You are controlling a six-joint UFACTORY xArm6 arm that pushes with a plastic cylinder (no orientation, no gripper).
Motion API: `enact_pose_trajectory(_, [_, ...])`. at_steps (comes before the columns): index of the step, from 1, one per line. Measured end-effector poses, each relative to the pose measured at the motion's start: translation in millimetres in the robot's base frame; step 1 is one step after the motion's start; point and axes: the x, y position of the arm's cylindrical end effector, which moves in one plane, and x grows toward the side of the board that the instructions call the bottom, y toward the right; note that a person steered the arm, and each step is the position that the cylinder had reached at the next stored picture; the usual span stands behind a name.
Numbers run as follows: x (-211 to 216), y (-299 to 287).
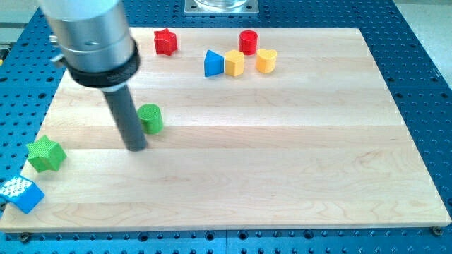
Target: Place the green circle at the bottom left of the red star
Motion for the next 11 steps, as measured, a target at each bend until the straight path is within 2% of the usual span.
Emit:
enact_pose_trajectory(2, [-57,-35])
enact_pose_trajectory(4, [-9,-1])
enact_pose_trajectory(5, [-22,13])
enact_pose_trajectory(6, [-63,-14])
enact_pose_trajectory(7, [-73,-9])
enact_pose_trajectory(9, [-67,28])
enact_pose_trajectory(11, [-173,3])
